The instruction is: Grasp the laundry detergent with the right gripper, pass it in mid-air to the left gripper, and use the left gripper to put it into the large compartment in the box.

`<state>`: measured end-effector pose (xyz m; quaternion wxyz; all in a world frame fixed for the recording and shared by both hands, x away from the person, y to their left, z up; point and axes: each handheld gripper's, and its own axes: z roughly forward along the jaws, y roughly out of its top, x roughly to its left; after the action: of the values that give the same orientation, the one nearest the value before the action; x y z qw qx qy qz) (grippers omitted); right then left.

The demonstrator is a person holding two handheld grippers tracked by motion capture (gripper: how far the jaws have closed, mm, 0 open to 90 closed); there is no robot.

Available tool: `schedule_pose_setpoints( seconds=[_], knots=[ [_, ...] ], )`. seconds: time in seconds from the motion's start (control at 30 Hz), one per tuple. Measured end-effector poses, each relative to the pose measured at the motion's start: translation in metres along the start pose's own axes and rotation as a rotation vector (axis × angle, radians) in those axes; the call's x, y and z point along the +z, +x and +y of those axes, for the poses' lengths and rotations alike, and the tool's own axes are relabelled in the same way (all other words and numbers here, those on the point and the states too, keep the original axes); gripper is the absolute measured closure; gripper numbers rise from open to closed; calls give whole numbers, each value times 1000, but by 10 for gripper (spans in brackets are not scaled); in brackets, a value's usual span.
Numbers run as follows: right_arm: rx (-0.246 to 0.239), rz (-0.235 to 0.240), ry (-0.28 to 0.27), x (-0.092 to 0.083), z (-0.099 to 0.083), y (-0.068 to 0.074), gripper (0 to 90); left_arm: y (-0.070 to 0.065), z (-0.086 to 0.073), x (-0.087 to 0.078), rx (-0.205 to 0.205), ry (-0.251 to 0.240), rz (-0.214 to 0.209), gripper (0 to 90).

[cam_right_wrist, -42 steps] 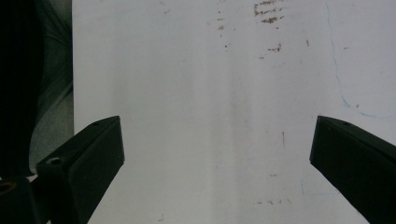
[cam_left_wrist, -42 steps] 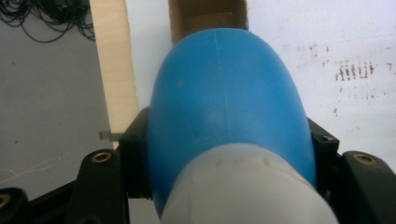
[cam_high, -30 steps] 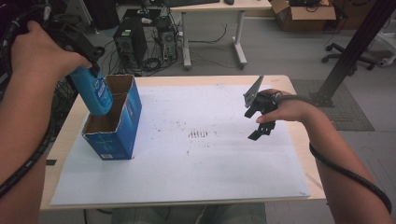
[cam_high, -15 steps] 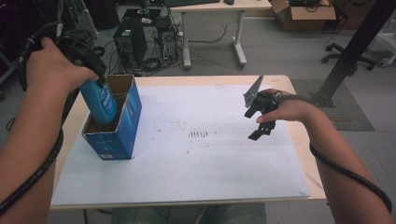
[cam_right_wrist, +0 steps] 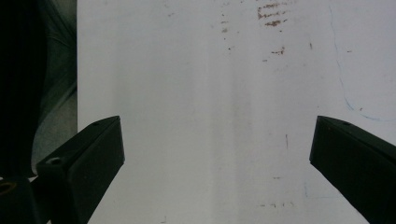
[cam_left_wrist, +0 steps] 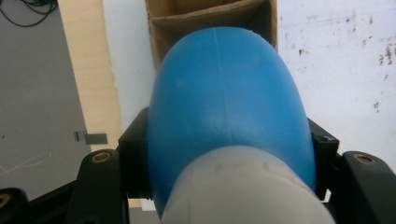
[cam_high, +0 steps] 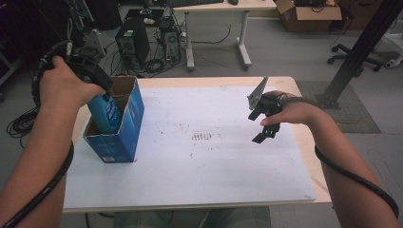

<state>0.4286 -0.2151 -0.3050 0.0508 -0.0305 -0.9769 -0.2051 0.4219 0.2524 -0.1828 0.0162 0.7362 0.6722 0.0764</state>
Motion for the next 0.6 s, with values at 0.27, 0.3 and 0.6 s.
schedule_pose_setpoints(
  seconds=[0.27, 0.3, 0.6],
  knots=[
    [-1, 1, -5, 0, -1, 1, 30, -4, -3, 23, 8, 8, 7, 378],
    [-1, 0, -5, 0, -1, 1, 30, -4, -3, 25, 12, 8, 8, 378],
    [1, 1, -9, 1, -2, 2, 30, -5, -9, 51, 7, 7, -2, 378]
  ],
)
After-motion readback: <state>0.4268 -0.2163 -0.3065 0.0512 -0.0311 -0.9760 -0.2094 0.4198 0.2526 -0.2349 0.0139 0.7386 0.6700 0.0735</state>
